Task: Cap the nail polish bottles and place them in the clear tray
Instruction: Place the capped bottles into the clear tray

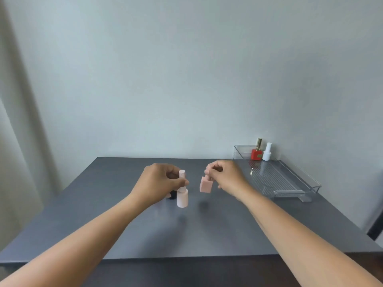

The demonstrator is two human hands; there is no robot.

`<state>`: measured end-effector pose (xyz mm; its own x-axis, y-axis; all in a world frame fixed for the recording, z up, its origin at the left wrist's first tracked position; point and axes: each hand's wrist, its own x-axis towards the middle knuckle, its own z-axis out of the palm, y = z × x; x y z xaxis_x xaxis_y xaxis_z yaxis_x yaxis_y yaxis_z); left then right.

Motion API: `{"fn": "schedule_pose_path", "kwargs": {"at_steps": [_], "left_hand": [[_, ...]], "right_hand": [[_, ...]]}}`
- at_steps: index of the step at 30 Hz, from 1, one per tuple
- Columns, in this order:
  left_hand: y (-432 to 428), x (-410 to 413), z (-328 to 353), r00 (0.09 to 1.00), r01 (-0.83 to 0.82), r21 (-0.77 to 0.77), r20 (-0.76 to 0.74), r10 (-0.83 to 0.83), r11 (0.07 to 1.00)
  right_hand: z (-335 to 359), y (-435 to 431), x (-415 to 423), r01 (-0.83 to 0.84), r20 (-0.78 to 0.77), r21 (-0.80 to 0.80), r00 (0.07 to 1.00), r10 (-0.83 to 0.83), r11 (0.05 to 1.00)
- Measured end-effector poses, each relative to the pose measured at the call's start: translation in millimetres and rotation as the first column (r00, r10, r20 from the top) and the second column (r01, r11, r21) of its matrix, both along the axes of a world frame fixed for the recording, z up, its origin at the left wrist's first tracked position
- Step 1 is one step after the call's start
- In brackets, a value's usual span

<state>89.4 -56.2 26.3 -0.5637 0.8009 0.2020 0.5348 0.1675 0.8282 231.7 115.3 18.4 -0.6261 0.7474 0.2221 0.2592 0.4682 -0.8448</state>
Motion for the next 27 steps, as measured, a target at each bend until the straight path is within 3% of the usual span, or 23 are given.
{"fn": "schedule_pose_path", "kwargs": {"at_steps": [6,12,19,27], "left_hand": [[50,26,43,0.987,0.139,0.140,0.061,-0.149,0.980],[129,46,69,0.983,0.168,0.240,0.034,-0.181,0.956],[228,45,69,0.984,0.162,0.198,0.042,-0.173,0.967],[308,32,40,0.994,0.106,0.084,0.004,-0.107,0.991]], "right_hand": [[45,46,43,0.040,-0.174,-0.069,0.983,-0.051,0.997],[78,116,78,0.208,-0.243,-0.086,0.944,-0.223,0.974],[71,180,77,0.335,-0.137,-0.057,0.931,-0.339,0.941],[47,230,42,0.369,-0.012,0.058,0.930,-0.369,0.928]]}}
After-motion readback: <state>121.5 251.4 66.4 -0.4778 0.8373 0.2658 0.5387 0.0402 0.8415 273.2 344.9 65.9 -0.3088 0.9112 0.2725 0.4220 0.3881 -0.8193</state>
